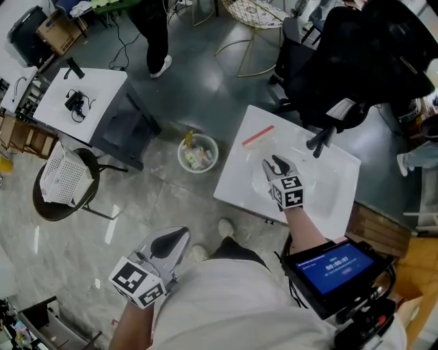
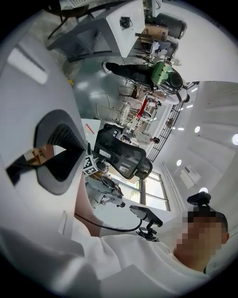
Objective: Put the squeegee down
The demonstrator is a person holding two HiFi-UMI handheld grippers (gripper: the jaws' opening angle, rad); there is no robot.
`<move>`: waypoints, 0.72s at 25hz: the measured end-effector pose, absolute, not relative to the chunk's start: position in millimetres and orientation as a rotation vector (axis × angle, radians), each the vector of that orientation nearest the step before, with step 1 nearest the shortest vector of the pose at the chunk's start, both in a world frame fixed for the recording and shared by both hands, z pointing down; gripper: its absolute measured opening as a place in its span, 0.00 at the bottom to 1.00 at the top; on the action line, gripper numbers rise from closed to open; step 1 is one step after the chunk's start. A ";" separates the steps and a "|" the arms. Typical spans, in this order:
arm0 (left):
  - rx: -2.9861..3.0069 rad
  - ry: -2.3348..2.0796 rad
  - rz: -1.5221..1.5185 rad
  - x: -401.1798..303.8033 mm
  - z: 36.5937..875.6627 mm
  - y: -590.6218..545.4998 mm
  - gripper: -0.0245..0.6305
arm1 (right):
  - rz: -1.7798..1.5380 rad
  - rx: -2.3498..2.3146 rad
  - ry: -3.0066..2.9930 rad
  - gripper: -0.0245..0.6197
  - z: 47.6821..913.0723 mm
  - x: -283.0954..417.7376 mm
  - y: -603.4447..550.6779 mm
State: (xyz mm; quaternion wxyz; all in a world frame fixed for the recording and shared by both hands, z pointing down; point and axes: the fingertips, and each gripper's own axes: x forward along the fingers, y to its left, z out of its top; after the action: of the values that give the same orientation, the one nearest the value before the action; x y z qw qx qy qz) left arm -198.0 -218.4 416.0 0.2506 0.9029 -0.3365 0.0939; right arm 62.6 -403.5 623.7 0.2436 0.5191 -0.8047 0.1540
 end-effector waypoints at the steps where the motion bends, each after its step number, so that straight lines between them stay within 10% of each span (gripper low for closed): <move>1: 2.464 -0.911 0.254 -199.8 414.7 -215.1 0.05 | 0.411 1.420 -2.200 0.25 618.4 59.9 -397.3; 18: 2.549 -0.788 0.225 -238.5 408.2 -134.8 0.05 | 0.231 1.425 -2.209 0.04 532.4 -4.4 -280.3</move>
State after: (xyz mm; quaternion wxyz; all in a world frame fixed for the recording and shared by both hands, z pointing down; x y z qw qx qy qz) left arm -238.5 -134.8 408.2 0.2299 0.9265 -0.2863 0.0819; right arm -4.4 -280.3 532.4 0.2489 0.5230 -0.8107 0.0849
